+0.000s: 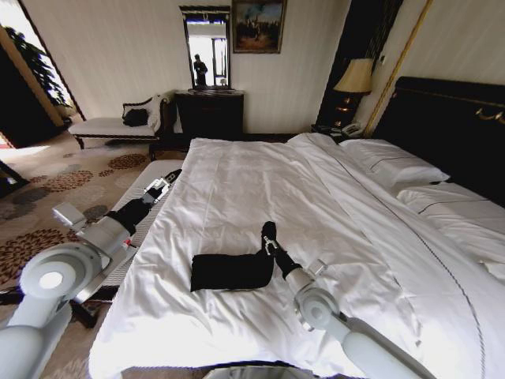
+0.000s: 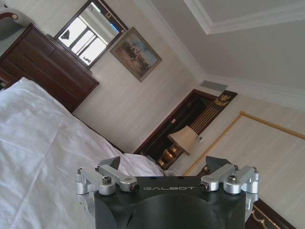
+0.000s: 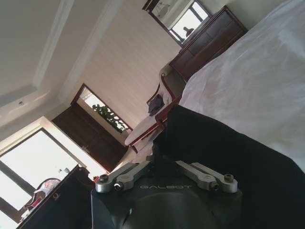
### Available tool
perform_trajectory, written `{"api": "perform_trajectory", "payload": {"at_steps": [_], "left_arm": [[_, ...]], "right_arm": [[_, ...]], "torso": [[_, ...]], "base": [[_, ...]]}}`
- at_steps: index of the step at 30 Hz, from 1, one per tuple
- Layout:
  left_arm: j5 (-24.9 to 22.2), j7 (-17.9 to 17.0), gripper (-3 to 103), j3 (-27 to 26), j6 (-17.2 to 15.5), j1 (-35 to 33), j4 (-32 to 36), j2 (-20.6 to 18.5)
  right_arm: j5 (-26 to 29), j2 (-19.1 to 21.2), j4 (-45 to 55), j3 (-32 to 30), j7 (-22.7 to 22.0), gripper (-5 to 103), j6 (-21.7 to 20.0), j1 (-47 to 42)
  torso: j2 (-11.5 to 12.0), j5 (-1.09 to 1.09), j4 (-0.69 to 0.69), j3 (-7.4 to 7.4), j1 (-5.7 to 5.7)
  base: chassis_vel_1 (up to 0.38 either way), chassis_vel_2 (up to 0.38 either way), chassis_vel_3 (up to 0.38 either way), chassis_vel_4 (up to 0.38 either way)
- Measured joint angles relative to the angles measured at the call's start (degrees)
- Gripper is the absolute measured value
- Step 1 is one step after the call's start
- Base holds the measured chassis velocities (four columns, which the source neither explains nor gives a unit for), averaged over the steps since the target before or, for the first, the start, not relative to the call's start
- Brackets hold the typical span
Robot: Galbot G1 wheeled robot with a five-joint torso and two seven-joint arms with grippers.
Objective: Fold the clothes on the bed.
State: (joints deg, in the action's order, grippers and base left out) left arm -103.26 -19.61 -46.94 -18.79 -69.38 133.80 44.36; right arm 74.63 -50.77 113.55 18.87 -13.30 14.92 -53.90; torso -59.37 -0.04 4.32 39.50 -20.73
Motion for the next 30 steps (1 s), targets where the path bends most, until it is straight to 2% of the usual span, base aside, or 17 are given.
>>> {"api": "perform_trajectory", "payload": {"at_steps": [2, 3, 8, 11, 12, 21, 30], "left_arm": [[-0.36, -0.03, 100, -0.62, 0.00, -0.10, -0.61, -0.97], [-0.36, -0.03, 100, -0.62, 0.00, -0.10, -0.61, -0.97], [-0.28, -0.07, 100, -0.24, 0.00, 0.60, -1.47, -1.49], [0.02, -0.07, 100, 0.49, 0.00, 1.13, -2.12, -1.57], [0.02, -0.07, 100, 0.49, 0.00, 1.13, -2.12, -1.57], [0.20, -0.08, 100, 2.00, -0.02, 2.79, -3.16, -2.11], [0.11, -0.09, 100, 1.08, -0.05, 2.44, -3.64, -2.09]], "right_arm": [[-1.03, -1.85, -2.28, 5.20, 1.00, 2, 0.43, 3.06], [-1.03, -1.85, -2.28, 5.20, 1.00, 2, 0.43, 3.06], [-3.22, -6.66, -9.35, 12.94, 4.38, 2, 1.58, 9.53], [-3.41, -8.89, -11.92, 15.07, 4.69, 2, 1.63, 11.80], [-3.41, -8.89, -11.92, 15.07, 4.69, 2, 1.63, 11.80], [-5.23, -17.08, -18.75, 18.73, 5.23, 2, 1.97, 13.92], [-7.73, -20.22, -22.10, 21.11, 5.34, 2, 2.30, 12.42]], "torso": [[0.00, 0.01, 0.03, 0.00, 0.01], [0.00, 0.01, 0.03, 0.00, 0.01], [0.00, 0.00, 0.01, 0.00, 0.01], [0.00, 0.00, 0.02, 0.00, 0.00], [0.00, 0.00, 0.02, 0.00, 0.00], [0.00, 0.00, 0.01, 0.00, 0.01], [0.00, 0.00, 0.01, -0.01, 0.01]], "base": [[0.000, 0.000, 0.000, 0.000], [0.000, 0.000, 0.000, 0.000], [0.000, 0.000, 0.000, 0.000], [0.000, 0.000, 0.000, 0.000], [0.000, 0.000, 0.000, 0.000], [0.000, 0.000, 0.000, 0.000], [0.000, 0.000, 0.000, 0.000]]}}
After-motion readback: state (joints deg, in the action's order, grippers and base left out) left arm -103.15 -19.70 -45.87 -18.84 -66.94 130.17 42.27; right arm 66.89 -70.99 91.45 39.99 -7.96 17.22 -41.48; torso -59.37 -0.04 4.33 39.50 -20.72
